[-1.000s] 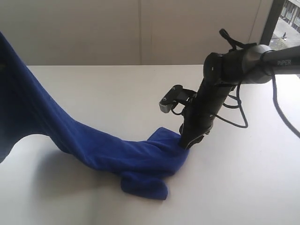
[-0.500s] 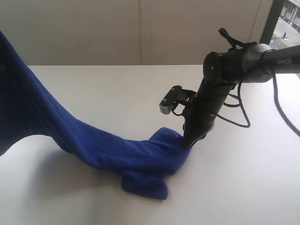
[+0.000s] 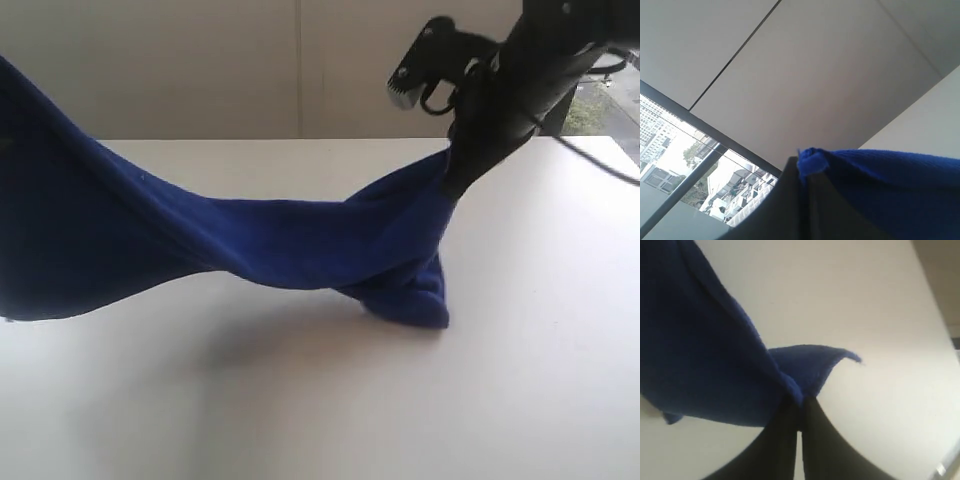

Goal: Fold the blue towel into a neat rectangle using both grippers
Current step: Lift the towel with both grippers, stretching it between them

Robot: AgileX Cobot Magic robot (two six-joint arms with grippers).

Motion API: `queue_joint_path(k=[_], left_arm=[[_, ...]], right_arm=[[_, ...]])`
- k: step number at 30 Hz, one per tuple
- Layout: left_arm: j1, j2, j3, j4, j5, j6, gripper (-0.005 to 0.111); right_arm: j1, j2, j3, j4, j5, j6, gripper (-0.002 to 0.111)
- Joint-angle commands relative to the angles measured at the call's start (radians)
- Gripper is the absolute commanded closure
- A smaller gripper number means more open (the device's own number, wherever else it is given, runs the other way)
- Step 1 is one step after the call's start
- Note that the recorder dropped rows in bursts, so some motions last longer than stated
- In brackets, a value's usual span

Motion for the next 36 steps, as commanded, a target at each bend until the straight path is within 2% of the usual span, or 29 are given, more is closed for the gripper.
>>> queue_joint_path(k=[1,5,12,17,23,25,26,29,34,36], left_arm=[[0.001,-0.013,0.001,-0.013,-0.001,0.159,0.107],[0.001,-0.013,0.001,-0.013,-0.001,0.159,0.107],[0.001,-0.013,0.001,-0.013,-0.001,0.159,0.107],[0.001,-0.013,0.001,-0.024,-0.003,0.159,0.107],[0.001,-0.012,0.001,-0.128,-0.024,0.159,0.107],[0.001,-0.012,0.001,-0.175,-0.077,0.159,0.107],[0.001,-0.012,0.001,-0.218,-0.144,0.159,0.107],[0.001,-0.013,0.001,-0.273,-0.194,0.159,0.107],[-0.001,-0.013,0.001,-0.415,-0.123,0.159,0.107],[-0.002,-0.013,0.004,-0.421,-0.104,0.159,0.107]], right_arm=[[-0.012,-0.105,-0.003,-0.187,0.015,0.149,0.108],[-0.012,-0.186,-0.003,-0.280,0.042,0.207,0.108],[-0.012,-0.276,-0.003,-0.326,0.110,0.218,0.108],[-0.012,-0.309,-0.003,-0.500,0.214,0.346,0.108],[-0.012,-0.373,-0.003,-0.567,0.288,0.418,0.108],[-0.012,-0.396,-0.003,-0.564,0.307,0.421,0.108],[-0.012,-0.416,-0.003,-0.564,0.331,0.421,0.108],[-0.012,-0.449,0.002,-0.564,0.356,0.421,0.108],[-0.012,-0.516,0.038,-0.507,0.356,0.415,0.108],[-0.012,-0.537,0.076,-0.493,0.345,0.412,0.108]])
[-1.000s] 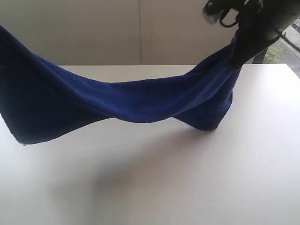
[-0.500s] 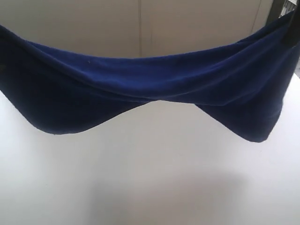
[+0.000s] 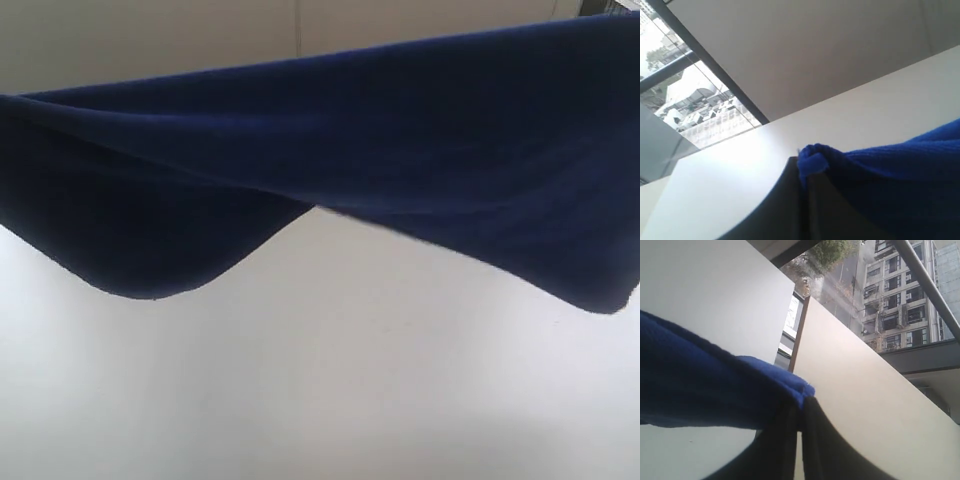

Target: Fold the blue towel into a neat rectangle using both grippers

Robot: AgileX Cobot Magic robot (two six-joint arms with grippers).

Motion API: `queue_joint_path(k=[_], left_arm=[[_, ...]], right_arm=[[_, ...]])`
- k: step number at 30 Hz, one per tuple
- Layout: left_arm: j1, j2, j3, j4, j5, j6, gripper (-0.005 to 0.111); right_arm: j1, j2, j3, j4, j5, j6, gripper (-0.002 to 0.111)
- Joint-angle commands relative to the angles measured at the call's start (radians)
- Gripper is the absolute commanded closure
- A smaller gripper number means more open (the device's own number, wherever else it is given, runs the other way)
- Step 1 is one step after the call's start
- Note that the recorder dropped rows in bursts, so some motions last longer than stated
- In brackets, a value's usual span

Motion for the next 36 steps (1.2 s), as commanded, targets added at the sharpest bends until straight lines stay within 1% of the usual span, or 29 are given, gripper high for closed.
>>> queue_joint_path(k=[1,5,6,7,10,12,15,19,24,26,27,29,30,31,33,34,36], left_arm=[[-0.015,-0.027,0.022,-0.045,0.020,0.159,0.107],[-0.084,-0.075,0.079,-0.045,0.018,0.159,0.107],[-0.127,-0.101,0.115,-0.045,0.018,0.159,0.107],[-0.155,-0.112,0.140,-0.045,0.018,0.159,0.107],[-0.208,-0.118,0.178,-0.045,0.008,0.159,0.107],[-0.230,-0.118,0.187,-0.045,0.004,0.159,0.107],[-0.233,-0.118,0.187,-0.045,0.000,0.159,0.107],[-0.233,-0.118,0.187,-0.045,0.007,0.159,0.107],[-0.233,-0.118,0.192,-0.045,-0.093,0.159,0.107],[-0.256,-0.120,0.209,-0.045,-0.082,0.159,0.107],[-0.275,-0.122,0.216,-0.045,-0.054,0.159,0.107],[-0.335,-0.127,0.231,-0.045,0.072,0.159,0.107],[-0.356,-0.129,0.233,-0.045,0.149,0.149,0.107],[-0.381,-0.129,0.233,-0.045,0.273,0.109,0.107],[-0.385,-0.122,0.228,-0.045,0.458,0.033,0.107],[-0.379,-0.110,0.222,-0.045,0.516,-0.006,0.107],[-0.379,-0.088,0.213,-0.045,0.535,-0.038,0.107]], right_arm=[[-0.007,-0.039,0.069,0.018,-0.013,0.003,0.108],[-0.007,-0.038,0.114,0.020,-0.036,0.003,0.108],[-0.007,-0.038,0.130,0.020,-0.042,0.007,0.108],[-0.007,-0.038,0.130,0.007,-0.044,0.018,0.108],[-0.007,-0.043,0.130,-0.085,-0.037,0.080,0.108],[-0.007,-0.047,0.130,-0.170,-0.021,0.124,0.108],[-0.007,-0.056,0.130,-0.216,-0.045,0.192,0.108],[-0.007,-0.054,0.130,-0.114,-0.030,0.189,0.108],[-0.007,-0.056,0.130,-0.032,0.031,0.157,0.108],[-0.007,-0.066,0.130,-0.009,0.036,0.157,0.108],[-0.007,-0.068,0.130,0.005,0.036,0.157,0.108],[-0.007,-0.071,0.130,0.043,0.039,0.138,0.108],[-0.007,-0.071,0.130,0.056,0.041,0.138,0.108],[-0.007,-0.071,0.130,0.070,0.042,0.130,0.108],[-0.007,-0.071,0.130,0.089,0.047,0.112,0.108],[-0.007,-0.071,0.130,0.090,0.047,0.110,0.108],[-0.007,-0.071,0.130,0.092,0.047,0.090,0.108]])
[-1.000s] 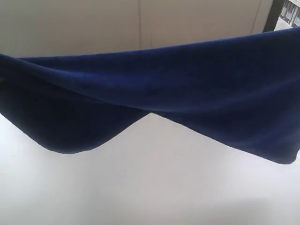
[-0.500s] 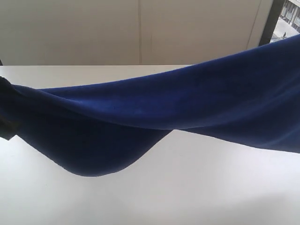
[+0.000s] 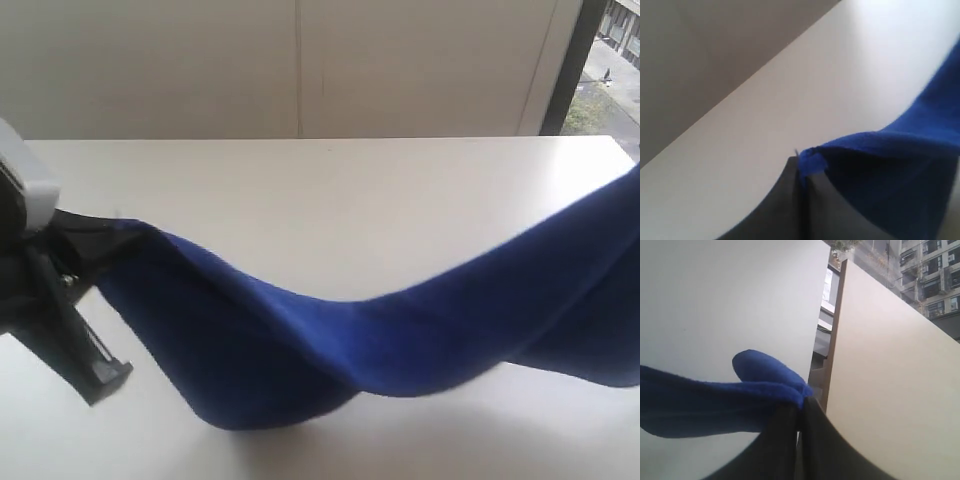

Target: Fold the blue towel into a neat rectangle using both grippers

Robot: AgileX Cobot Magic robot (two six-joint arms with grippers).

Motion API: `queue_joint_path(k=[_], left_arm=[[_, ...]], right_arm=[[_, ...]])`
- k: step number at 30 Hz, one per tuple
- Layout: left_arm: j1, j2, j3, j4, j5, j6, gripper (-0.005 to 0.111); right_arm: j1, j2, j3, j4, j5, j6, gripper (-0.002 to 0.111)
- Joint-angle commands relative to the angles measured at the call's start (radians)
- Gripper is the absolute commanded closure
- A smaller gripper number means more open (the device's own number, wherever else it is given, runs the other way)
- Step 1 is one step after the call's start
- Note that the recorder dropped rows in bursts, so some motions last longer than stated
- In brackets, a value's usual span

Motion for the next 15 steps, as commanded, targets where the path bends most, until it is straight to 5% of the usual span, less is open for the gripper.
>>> queue_joint_path(k=[1,15], left_arm=[[-0.006,0.032,-0.018,-0.021,0.153,-0.047,0.107],[0.013,0.149,-0.051,-0.021,0.459,-0.156,0.107]], right_arm=[[-0.007,-0.008,0.003,0.005,0.002,-0.038,0.108],[-0.007,-0.004,0.003,0.008,0.002,-0.038,0.108]])
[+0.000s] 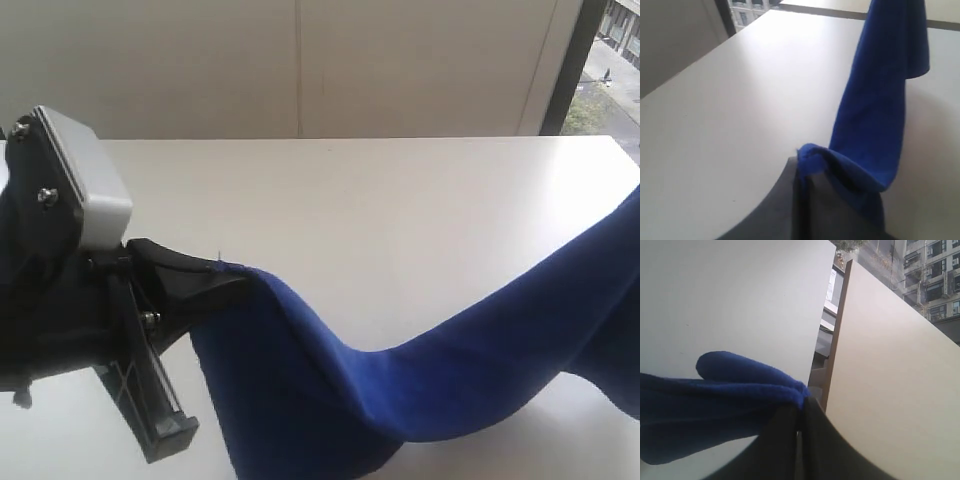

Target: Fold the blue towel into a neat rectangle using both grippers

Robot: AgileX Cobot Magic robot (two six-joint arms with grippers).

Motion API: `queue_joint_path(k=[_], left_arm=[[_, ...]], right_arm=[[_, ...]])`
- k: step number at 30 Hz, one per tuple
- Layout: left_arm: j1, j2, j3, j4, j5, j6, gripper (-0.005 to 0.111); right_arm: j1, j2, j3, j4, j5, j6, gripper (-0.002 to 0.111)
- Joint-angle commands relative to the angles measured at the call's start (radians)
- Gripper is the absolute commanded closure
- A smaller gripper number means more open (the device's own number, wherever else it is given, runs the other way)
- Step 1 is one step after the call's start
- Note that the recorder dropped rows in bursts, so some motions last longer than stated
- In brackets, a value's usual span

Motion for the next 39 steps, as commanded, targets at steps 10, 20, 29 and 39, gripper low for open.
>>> queue_joint_path(k=[10,20,29,39], left_arm=[[0.394,0.189,-0.161,0.952,0.800,-0.868,0.107],[0.483,0.141,-0.402,1.412,1.086,-1.225,0.107],[0.483,0.014,-0.462,1.584,1.291,-1.333,0.107],[0.483,-0.069,-0.462,1.595,1.311,-1.323,0.107]], right_arm=[[-0.007,0.000,0.003,-0.001,-0.010,-0.006,0.108],[-0.007,0.054,0.058,0.080,-0.047,-0.003,0.108],[-0.005,-0.005,0.086,0.200,-0.026,-0.006,0.108],[-0.005,-0.098,0.088,0.310,-0.002,-0.054,0.108]])
